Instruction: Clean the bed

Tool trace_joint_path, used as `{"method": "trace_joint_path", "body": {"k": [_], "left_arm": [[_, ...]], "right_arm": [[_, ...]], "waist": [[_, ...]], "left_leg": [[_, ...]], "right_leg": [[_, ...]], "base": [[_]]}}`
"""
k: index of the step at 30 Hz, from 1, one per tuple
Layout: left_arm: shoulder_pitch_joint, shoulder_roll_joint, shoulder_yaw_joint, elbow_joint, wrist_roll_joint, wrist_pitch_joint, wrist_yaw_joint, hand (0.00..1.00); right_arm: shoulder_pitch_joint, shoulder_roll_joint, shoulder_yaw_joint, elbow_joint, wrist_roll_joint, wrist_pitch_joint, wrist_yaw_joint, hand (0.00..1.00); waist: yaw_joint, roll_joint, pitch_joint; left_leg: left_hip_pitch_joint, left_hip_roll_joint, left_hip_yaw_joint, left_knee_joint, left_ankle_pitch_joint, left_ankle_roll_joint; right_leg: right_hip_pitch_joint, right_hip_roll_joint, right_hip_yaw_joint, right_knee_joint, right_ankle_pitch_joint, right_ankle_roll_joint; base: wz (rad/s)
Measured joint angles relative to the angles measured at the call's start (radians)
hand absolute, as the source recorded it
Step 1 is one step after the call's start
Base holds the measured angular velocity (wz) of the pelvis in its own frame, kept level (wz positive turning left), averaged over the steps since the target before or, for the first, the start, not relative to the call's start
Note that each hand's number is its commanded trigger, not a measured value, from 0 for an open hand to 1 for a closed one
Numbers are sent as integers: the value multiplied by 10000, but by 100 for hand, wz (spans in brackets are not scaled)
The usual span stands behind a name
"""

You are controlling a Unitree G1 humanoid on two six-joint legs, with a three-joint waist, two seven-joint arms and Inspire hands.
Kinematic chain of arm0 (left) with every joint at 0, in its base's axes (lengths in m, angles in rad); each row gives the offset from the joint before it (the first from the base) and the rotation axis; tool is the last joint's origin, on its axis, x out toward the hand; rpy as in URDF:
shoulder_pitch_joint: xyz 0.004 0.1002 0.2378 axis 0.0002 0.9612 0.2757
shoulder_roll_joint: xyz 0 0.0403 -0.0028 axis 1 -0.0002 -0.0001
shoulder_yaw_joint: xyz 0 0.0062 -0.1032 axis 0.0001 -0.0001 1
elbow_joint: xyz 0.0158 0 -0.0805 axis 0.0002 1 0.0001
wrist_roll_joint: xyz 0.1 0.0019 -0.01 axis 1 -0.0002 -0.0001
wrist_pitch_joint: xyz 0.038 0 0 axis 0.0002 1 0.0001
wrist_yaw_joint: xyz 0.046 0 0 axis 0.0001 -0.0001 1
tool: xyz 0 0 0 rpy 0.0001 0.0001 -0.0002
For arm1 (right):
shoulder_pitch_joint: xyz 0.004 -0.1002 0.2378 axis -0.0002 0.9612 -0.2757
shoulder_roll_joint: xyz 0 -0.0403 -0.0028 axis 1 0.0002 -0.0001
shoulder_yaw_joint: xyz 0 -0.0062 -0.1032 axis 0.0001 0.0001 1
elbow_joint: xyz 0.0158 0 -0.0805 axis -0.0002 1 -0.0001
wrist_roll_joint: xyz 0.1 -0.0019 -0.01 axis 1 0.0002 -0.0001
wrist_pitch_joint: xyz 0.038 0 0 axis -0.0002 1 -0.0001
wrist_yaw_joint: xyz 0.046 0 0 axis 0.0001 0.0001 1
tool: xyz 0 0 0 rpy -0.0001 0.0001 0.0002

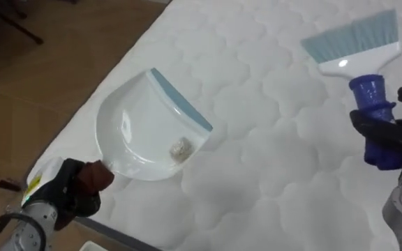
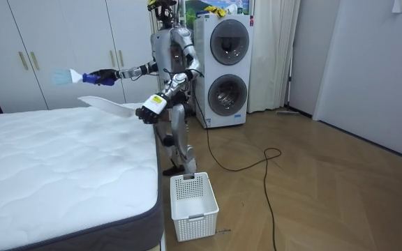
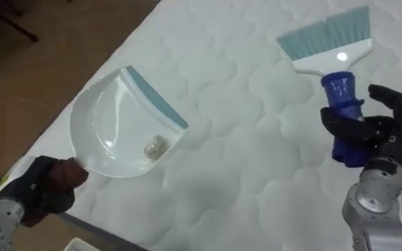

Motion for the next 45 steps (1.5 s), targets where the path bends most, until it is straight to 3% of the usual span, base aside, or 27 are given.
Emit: {"method": "trace_joint_path", "body": {"k": [2, 4, 10, 14, 19, 21, 23, 24, 26, 30, 31, 34, 40, 43, 45], "left_arm": [[-11, -10, -3, -1, -246, 2, 84, 100], [7, -7, -1, 2, -283, 53, 128, 100], [228, -122, 64, 3, -178, 150, 180, 100], [472, -768, 130, 1, -81, 305, 189, 100], [722, -839, 148, -3, -92, 314, 202, 100], [668, -848, 164, -31, -71, 319, 202, 100], [613, -859, 160, -38, -70, 321, 208, 100], [606, -863, 157, -38, -70, 338, 208, 100], [602, -914, 142, -36, -71, 400, 202, 100], [636, -1029, 109, -34, -113, 460, 134, 100], [642, -1029, 115, -34, -171, 469, 133, 100], [629, -1024, 115, -36, -231, 475, 136, 100], [419, -989, 133, -56, -277, 477, 154, 100], [205, -1011, 116, -60, -276, 443, 154, 100], [76, -1006, 116, -62, -180, 411, 160, 100]], "right_arm": [[13, 60, -215, 1, 285, 5, -138, 0], [81, 68, -382, 1, 598, 71, -224, 0], [222, 84, -435, -173, 940, 387, -351, 0], [518, 112, -377, -367, 945, 484, -442, 0], [523, 130, -367, -369, 955, 493, -408, 0], [523, 179, -357, -386, 942, 493, -601, 0], [525, 212, -360, -385, 976, 493, -812, 0], [527, 222, -369, -383, 977, 493, -925, 0], [533, 226, -380, -371, 1175, 493, -999, 0], [706, 238, -384, -351, 1576, 493, -965, 0], [703, 240, -383, -353, 1646, 499, -967, 0], [714, 254, -360, -353, 1802, 500, -991, 0], [708, 418, -293, -312, 1955, 513, -1198, 0], [712, 451, -266, -239, 1957, 699, -1220, 0], [695, 447, -287, -203, 1921, 711, -1261, 0]], "waist": [[-148, -48, 25], [-69, -103, 52], [228, -240, -2], [466, -254, -31], [707, -335, -43], [817, -389, -57], [648, -420, -45], [457, -428, -41], [302, -429, -29], [575, -447, 12], [700, -435, 17], [826, -433, 15], [875, -325, 24], [947, -185, 15], [977, -183, 29]], "left_leg": [[-146, -227, -432, 48, 16, 32], [-256, -379, -782, 198, 45, 73], [-825, -513, -1310, 656, 127, -14], [-880, -550, -1358, 510, 361, -39], [-989, -597, -1621, 446, 547, -96], [-1302, -591, -1734, 659, 595, -130], [-1656, -530, -1497, 1000, 691, -94], [-1895, -310, -672, 1185, 749, 3], [-2157, 19, 499, 1321, 853, 169], [-2162, -126, 313, 1316, 918, 69], [-2192, -135, 352, 1331, 961, 82], [-2236, -175, 589, 1366, 972, 183], [-2490, -619, 293, 1835, 632, 567], [-2360, -823, -52, 2022, 405, 697], [-2242, -967, -328, 2004, 399, 824]], "right_leg": [[81, -12, 758, -134, 4, 168], [180, -14, 1105, -209, 3, 237], [289, 53, 977, -501, -78, 422], [390, 51, 969, -640, -80, 421], [377, 97, 975, -657, -88, 399], [391, 152, 677, -658, -110, 355], [493, 185, 138, -658, -142, 308], [578, 207, -174, -657, -208, 298], [668, 254, -404, -628, -332, 287], [636, 281, -372, -558, -694, 313], [596, 190, -573, -463, -745, 322], [706, 91, -823, -412, -740, 426], [848, -101, -853, -40, -898, 624], [519, -426, -704, 1416, -1016, 594], [224, -576, -93, 2269, -1042, 534]], "base": [[95], [59], [34], [24], [22], [43], [90], [107], [91], [44], [24], [30], [29], [29], [28]]}}
